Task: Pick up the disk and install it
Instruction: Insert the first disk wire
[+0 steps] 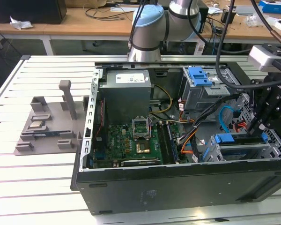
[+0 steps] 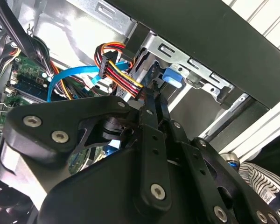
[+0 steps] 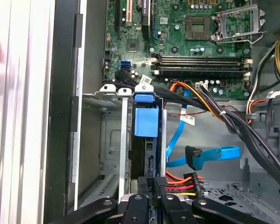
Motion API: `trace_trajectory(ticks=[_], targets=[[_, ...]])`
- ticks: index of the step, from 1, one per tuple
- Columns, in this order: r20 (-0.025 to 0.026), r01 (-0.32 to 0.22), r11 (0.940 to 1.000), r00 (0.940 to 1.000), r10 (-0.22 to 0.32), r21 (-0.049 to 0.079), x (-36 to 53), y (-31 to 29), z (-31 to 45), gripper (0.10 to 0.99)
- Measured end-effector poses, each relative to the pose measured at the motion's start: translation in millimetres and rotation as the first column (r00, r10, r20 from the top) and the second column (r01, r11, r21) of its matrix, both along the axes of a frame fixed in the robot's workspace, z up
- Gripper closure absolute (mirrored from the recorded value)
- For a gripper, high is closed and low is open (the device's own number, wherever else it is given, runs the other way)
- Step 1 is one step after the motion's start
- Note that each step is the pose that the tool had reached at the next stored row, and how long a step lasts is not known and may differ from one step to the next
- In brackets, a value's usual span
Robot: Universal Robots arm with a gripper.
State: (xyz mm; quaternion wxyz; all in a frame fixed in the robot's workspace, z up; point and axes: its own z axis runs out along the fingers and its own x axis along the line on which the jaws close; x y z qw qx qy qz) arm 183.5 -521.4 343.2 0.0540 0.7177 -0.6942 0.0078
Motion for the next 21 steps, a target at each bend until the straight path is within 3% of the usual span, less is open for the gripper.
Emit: trace_trajectory(ticks=[11, 15, 21], targets=[[0.0001, 0.0, 1.0, 1.0, 0.0, 0.003, -0.1, -0.1, -3.9, 0.922], [0.0007, 0.0, 1.0, 1.0, 0.0, 0.004, 0.0, -0.1, -0.1, 0.922], [0.0004, 0.011, 0.9999, 0.9999, -0.011, 0.007, -0.1, 0.0, -1.0, 0.922]])
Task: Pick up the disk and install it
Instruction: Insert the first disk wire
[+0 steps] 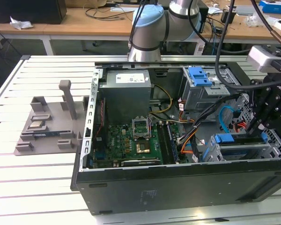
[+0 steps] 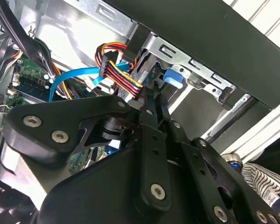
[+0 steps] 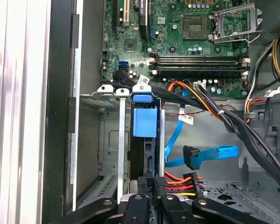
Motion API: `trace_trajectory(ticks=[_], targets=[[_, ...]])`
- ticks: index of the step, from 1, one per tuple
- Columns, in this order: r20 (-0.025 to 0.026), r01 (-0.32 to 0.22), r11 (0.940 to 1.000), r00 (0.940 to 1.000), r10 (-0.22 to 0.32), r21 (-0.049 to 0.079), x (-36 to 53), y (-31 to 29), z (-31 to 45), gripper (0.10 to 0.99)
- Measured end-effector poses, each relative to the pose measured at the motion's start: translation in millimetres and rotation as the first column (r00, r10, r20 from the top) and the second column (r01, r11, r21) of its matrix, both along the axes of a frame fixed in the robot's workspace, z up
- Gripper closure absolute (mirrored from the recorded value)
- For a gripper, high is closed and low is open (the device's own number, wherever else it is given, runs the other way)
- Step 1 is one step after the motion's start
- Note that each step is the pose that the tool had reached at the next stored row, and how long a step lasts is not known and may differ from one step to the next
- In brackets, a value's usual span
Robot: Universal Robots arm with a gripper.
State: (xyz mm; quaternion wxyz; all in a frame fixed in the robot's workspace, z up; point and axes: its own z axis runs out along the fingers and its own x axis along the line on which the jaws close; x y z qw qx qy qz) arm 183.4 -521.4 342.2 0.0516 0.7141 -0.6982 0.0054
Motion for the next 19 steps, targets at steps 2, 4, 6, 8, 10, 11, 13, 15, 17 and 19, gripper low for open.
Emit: trace_trajectory(ticks=[2, 4, 6, 8, 10, 11, 13, 15, 17, 19], targets=[[-0.0007, 0.0, 1.0, 1.0, 0.0, 0.003, 0.0, 0.0, -1.7, 0.922], [-0.0011, 0.0, 1.0, 1.0, 0.0, 0.004, 0.0, 0.1, -3.0, 0.922], [-0.0012, 0.0, 1.0, 1.0, 0.0, 0.004, 0.0, 0.1, -3.4, 0.922], [-0.0011, 0.0, 1.0, 1.0, 0.0, 0.005, 0.0, 0.1, -3.0, 0.922], [-0.0011, 0.0, 1.0, 1.0, 0.0, 0.006, 0.0, 0.1, -1.8, 0.922], [-0.0011, 0.0, 1.0, 1.0, 0.0, 0.006, 0.0, 0.1, -1.2, 0.922], [-0.0012, 0.0, 1.0, 1.0, 0.0, 0.008, 0.0, 0.1, -0.2, 0.922], [-0.0011, 0.0, 0.9998, 1.0, 0.0, 0.018, 0.1, 0.1, -0.2, 0.922], [-0.0011, 0.0, 0.9996, 1.0, 0.0, 0.028, 0.0, -1.1, -0.1, 0.922], [-0.0011, 0.0, 0.9996, 1.0, 0.0, 0.029, 0.0, -2.7, -0.1, 0.922]])
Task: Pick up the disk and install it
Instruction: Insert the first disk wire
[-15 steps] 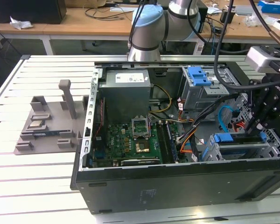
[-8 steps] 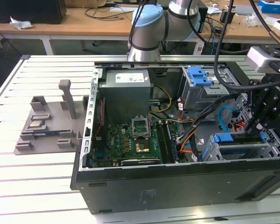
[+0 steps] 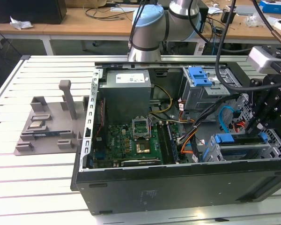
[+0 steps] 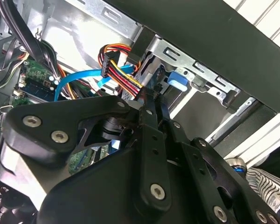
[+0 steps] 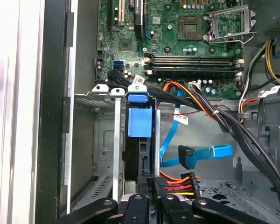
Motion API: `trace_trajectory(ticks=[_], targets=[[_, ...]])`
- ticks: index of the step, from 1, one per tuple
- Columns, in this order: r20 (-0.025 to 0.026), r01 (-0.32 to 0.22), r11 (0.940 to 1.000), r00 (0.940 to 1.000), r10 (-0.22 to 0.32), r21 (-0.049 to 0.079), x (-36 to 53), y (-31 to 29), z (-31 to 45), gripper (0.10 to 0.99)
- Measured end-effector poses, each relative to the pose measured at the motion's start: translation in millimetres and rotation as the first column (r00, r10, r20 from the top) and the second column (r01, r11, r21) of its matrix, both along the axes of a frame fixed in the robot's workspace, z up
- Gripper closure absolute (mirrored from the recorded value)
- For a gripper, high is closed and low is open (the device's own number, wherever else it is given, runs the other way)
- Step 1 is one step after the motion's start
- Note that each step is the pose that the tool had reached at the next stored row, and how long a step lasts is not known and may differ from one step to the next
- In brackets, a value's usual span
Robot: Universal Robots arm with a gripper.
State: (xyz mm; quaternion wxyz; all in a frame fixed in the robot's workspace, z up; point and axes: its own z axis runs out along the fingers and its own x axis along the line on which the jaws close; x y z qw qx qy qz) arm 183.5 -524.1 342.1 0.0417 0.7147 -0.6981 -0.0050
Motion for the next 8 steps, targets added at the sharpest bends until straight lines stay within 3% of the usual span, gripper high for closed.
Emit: trace_trajectory(ticks=[8], targets=[[0.0, 0.0, 1.0, 1.0, 0.0, 0.006, 0.0, -1.6, 0.7, 0.922]])
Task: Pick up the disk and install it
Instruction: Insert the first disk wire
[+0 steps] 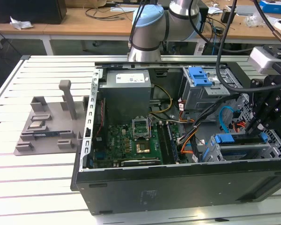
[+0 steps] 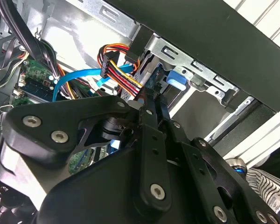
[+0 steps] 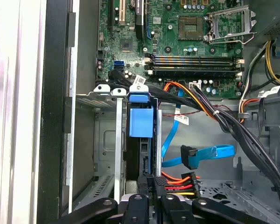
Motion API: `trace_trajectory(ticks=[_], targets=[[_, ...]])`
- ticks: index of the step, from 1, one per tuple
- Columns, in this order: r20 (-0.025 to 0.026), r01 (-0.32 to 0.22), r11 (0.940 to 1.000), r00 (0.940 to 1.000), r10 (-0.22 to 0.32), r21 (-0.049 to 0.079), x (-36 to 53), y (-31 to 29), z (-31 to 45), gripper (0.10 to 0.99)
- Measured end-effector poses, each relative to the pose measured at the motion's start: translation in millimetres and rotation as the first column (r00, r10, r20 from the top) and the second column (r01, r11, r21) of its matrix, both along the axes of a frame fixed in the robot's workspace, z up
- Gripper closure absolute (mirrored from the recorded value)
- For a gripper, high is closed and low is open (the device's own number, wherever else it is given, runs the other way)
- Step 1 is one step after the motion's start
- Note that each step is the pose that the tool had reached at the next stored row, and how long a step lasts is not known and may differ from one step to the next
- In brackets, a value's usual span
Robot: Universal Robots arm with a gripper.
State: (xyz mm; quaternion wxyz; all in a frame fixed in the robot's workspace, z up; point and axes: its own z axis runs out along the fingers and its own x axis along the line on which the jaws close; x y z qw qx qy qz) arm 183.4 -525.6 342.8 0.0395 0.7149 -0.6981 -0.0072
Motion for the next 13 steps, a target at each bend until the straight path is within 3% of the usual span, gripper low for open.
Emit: trace_trajectory(ticks=[3, 8, 13], targets=[[0.0, 0.0, 1.0, 1.0, 0.0, 0.004, 0.0, -0.2, 1.0, 0.922], [-0.0001, 0.0, 0.9998, 1.0, 0.0, 0.021, 0.0, -2.9, 0.3, 0.922], [0.0, 0.0, 0.9998, 1.0, 0.0, 0.022, 0.0, -5.3, 0.3, 0.922]])
